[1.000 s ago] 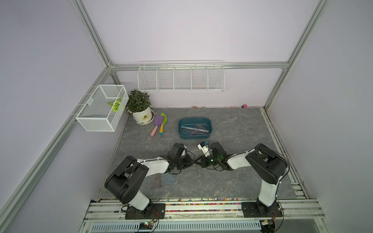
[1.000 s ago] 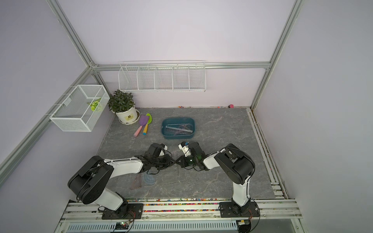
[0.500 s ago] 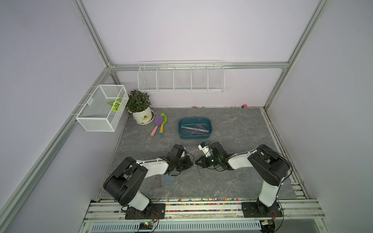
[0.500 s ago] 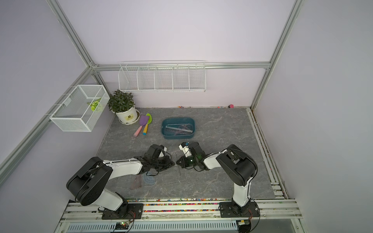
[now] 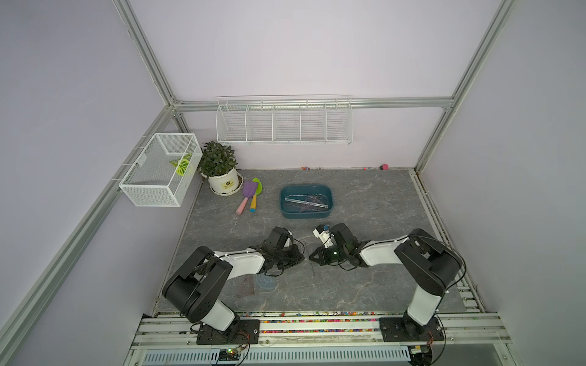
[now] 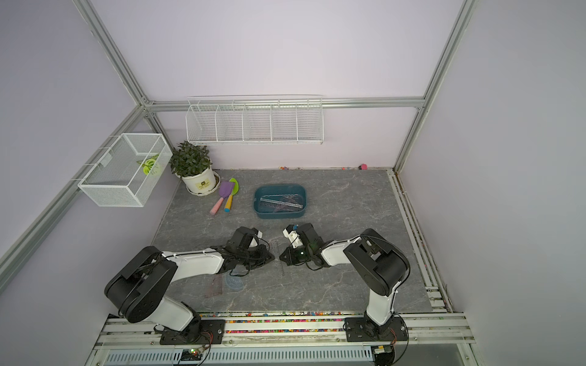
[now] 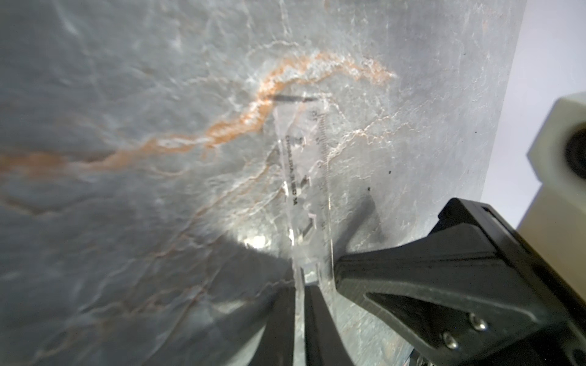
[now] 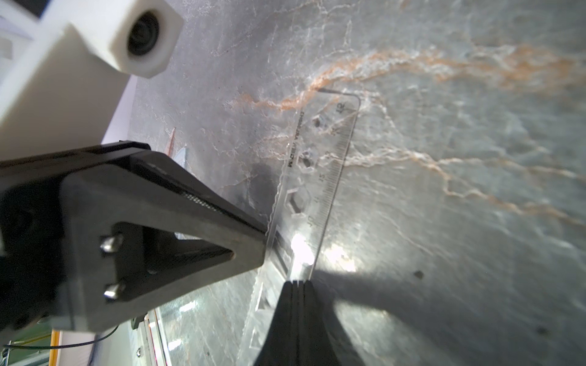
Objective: Put the scattered rulers into the storage box
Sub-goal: Pick up the ruler from the center of the board.
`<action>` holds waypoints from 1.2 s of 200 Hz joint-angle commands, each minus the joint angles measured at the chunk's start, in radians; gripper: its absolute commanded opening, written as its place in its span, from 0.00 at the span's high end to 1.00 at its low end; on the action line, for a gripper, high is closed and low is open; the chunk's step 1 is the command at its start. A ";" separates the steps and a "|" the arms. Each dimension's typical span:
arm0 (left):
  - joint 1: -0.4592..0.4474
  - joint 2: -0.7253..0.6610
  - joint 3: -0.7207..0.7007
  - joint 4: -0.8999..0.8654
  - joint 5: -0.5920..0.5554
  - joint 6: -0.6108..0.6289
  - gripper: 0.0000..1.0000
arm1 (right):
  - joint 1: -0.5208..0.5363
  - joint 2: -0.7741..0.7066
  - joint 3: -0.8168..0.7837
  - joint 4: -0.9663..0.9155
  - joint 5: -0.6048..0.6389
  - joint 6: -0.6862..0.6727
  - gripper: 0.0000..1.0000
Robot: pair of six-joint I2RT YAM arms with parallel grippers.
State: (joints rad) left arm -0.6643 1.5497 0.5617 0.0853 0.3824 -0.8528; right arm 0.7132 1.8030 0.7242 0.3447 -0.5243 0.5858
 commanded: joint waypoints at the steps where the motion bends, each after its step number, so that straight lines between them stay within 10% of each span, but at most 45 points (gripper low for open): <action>1: -0.011 0.039 -0.039 -0.117 -0.017 0.002 0.86 | 0.006 -0.029 0.015 -0.044 0.002 -0.004 0.98; 240: -0.011 0.035 -0.021 -0.122 -0.020 0.006 0.76 | 0.025 0.061 -0.060 -0.012 0.053 -0.013 0.99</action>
State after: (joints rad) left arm -0.6655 1.5497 0.5636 0.0895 0.3901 -0.8562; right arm 0.7380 1.8160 0.7067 0.4126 -0.5247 0.5831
